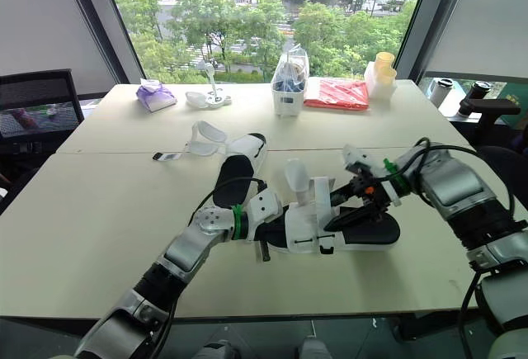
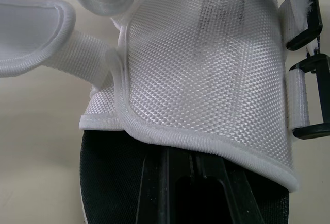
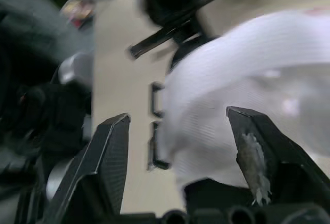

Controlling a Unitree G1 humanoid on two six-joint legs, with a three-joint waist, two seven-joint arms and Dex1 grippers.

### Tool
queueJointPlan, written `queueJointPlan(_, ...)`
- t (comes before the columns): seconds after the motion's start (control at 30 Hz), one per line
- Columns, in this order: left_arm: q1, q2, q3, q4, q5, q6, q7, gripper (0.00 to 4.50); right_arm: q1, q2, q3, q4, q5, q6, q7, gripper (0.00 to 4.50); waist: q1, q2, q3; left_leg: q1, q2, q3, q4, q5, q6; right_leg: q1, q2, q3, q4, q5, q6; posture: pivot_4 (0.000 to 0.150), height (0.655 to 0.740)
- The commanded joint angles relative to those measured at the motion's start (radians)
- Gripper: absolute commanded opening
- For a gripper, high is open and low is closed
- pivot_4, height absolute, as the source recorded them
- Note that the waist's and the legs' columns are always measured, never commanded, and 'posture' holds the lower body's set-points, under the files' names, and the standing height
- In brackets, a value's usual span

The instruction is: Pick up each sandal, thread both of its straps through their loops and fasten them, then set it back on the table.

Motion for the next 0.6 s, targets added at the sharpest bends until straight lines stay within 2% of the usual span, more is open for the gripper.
queueJointPlan(0.03, 0.015, -0.001, -0.04, 0.021, 0.007, 0.016, -0.017, 0.0, 0.12, -0.097, -0.215, -0.163, 0.107, 0.16, -0.081, 2.9, 0.009, 0.0, 0.0, 0.0, 0.0, 0.0, 0.0, 0.0, 0.0, -0.001, 0.0, 0.0, 0.0, 0.0, 0.0, 0.15, 0.74)
queueJointPlan(0.13, -0.003, -0.013, -0.052, 0.04, 0.007, 0.008, -0.031, 0.0, 0.357, -0.122, -0.408, -0.331, 0.191, 0.283, -0.168, 2.9, 0.015, 0.0, 0.0, 0.0, 0.001, 0.0, -0.002, -0.001, 0.001, -0.001, 0.0, -0.001, 0.0, -0.001, 0.0, 0.15, 0.74)
queueJointPlan(0.3, -0.046, -0.032, -0.072, 0.11, 0.026, -0.038, -0.042, 0.0, 0.651, -0.018, -0.618, -0.528, 0.279, 0.394, -0.334, 2.9, 0.015, 0.0, 0.0, 0.0, 0.0, 0.002, 0.001, -0.001, 0.001, 0.001, 0.0, 0.0, 0.0, -0.003, -0.002, 0.15, 0.74)
queueJointPlan(0.4, -0.057, -0.045, -0.067, 0.13, 0.019, -0.055, -0.05, 0.0, 0.736, 0.047, -0.641, -0.582, 0.296, 0.409, -0.408, 2.9, 0.016, 0.0, 0.0, 0.001, 0.0, 0.002, 0.005, -0.001, 0.001, 0.004, 0.0, 0.0, -0.001, -0.004, 0.0, 0.15, 0.74)
queueJointPlan(0.6, -0.048, -0.04, -0.07, 0.135, 0.021, -0.07, -0.065, 0.0, 0.782, 0.113, -0.617, -0.596, 0.292, 0.399, -0.49, 2.9, 0.016, 0.001, -0.001, 0.001, 0.0, 0.002, 0.005, -0.001, 0.001, 0.004, 0.0, 0.0, -0.001, -0.004, 0.001, 0.15, 0.74)
